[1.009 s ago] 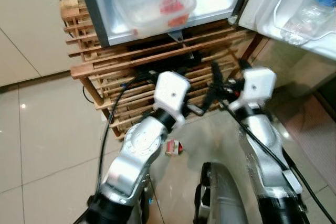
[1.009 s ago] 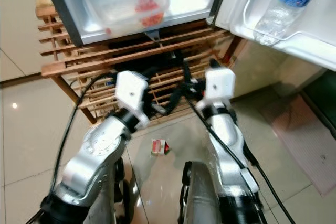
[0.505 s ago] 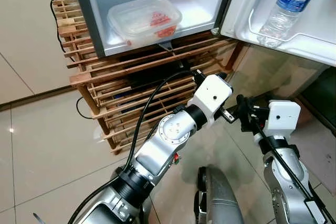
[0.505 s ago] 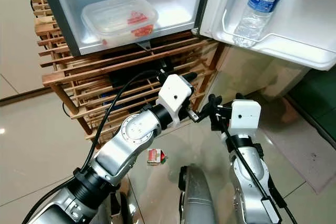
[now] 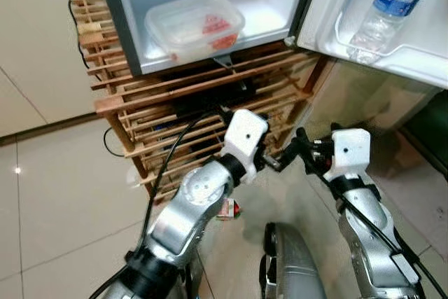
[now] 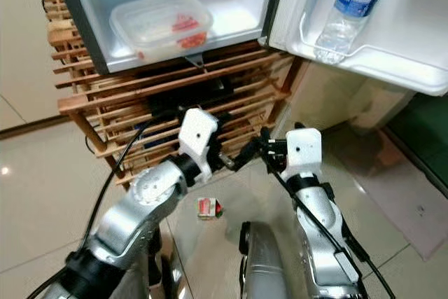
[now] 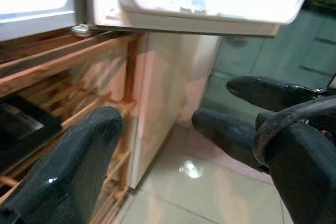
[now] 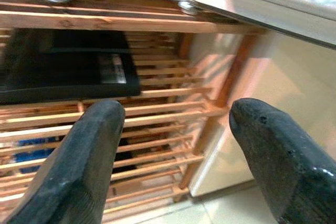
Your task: Restocking fridge
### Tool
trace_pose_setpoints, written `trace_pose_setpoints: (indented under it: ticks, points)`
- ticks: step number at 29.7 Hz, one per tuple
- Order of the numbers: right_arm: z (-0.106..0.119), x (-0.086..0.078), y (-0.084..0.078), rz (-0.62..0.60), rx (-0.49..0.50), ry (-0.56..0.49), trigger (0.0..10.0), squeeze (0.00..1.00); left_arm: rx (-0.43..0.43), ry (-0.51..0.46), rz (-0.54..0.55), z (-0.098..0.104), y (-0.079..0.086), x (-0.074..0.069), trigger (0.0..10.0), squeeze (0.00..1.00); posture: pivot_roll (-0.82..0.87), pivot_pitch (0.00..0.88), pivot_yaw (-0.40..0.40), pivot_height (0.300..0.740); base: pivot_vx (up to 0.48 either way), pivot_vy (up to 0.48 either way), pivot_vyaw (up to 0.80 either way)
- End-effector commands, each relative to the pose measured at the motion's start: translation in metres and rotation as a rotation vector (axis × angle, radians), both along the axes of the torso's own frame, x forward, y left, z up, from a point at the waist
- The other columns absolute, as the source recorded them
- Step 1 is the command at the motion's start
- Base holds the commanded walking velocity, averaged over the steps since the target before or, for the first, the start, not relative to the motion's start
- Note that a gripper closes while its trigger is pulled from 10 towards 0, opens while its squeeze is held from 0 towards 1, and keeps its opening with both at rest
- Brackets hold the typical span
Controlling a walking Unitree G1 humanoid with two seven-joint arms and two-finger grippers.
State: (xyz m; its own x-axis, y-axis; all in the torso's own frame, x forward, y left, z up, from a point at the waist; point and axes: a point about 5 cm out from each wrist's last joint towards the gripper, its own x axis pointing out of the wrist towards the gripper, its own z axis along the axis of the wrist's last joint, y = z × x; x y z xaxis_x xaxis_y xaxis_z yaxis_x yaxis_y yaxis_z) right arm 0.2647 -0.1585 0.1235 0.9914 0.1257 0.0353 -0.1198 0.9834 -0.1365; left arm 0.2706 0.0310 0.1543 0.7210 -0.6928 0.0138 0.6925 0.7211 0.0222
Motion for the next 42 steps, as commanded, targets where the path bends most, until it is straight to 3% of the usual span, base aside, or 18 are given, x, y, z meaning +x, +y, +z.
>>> trace_pose_setpoints:
  ticks: [1, 13, 17, 26, 29, 33, 35, 36, 37, 39, 42]
  points:
    - [0.006, -0.004, -0.026, -0.083, -0.020, -0.048, 10.0, 0.00, 0.084, 0.083, 0.307, -0.017, 0.064, 0.018, 10.0, 0.00, 0.04, 0.160, -0.040, 0.619, 0.000, 0.000, 0.00]
    - [0.014, 0.009, -0.029, -0.060, -0.054, -0.068, 10.0, 0.00, 0.093, 0.142, 0.308, -0.010, 0.073, -0.002, 10.0, 0.00, 0.06, 0.176, -0.072, 0.619, 0.000, 0.000, 0.00]
    - [0.017, 0.009, -0.033, -0.056, -0.067, -0.076, 10.0, 0.00, 0.164, 0.143, 0.261, -0.011, 0.074, -0.013, 10.0, 0.00, 0.06, 0.211, -0.097, 0.619, 0.000, 0.000, 0.00]
    - [0.023, 0.011, -0.032, -0.033, -0.071, -0.082, 10.0, 0.00, 0.257, 0.113, 0.238, -0.015, 0.068, -0.019, 10.0, 0.00, 0.05, 0.219, -0.112, 0.619, 0.000, 0.000, 0.00]
    - [0.023, 0.012, -0.032, -0.033, -0.074, -0.085, 10.0, 0.00, 0.233, 0.090, 0.220, -0.002, 0.068, -0.014, 10.0, 0.00, 0.05, 0.219, -0.110, 0.619, 0.000, 0.000, 0.00]
    - [0.023, 0.013, -0.031, -0.033, -0.071, -0.087, 10.0, 0.00, 0.090, 0.047, 0.220, 0.020, 0.060, -0.009, 10.0, 0.00, 0.05, 0.216, -0.110, 0.619, 0.000, 0.000, 0.00]
    - [0.022, 0.014, -0.028, -0.031, -0.067, -0.086, 10.0, 0.00, 0.001, -0.037, 0.222, 0.039, 0.049, -0.005, 10.0, 0.00, 0.06, 0.215, -0.106, 0.619, 0.000, 0.000, 0.00]
    - [0.020, 0.014, -0.024, -0.024, -0.064, -0.085, 10.0, 0.00, -0.050, -0.085, 0.182, 0.051, 0.035, -0.005, 10.0, 0.00, 0.06, 0.212, -0.107, 0.619, 0.000, 0.000, 0.00]
    - [0.020, 0.014, -0.024, -0.024, -0.064, -0.085, 10.0, 0.00, -0.050, -0.085, 0.182, 0.051, 0.035, -0.005, 10.0, 0.00, 0.06, 0.212, -0.107, 0.619, 0.000, 0.000, 0.00]
    - [0.019, 0.016, -0.021, -0.018, -0.056, -0.083, 10.0, 0.00, -0.038, -0.117, 0.104, 0.058, 0.018, -0.007, 10.0, 0.00, 0.06, 0.208, -0.110, 0.619, 0.000, 0.000, 0.00]
    - [0.019, 0.017, -0.018, -0.013, -0.054, -0.084, 10.0, 0.00, -0.039, -0.113, 0.065, 0.061, 0.012, -0.008, 10.0, 0.00, 0.06, 0.209, -0.110, 0.619, 0.000, 0.000, 0.00]
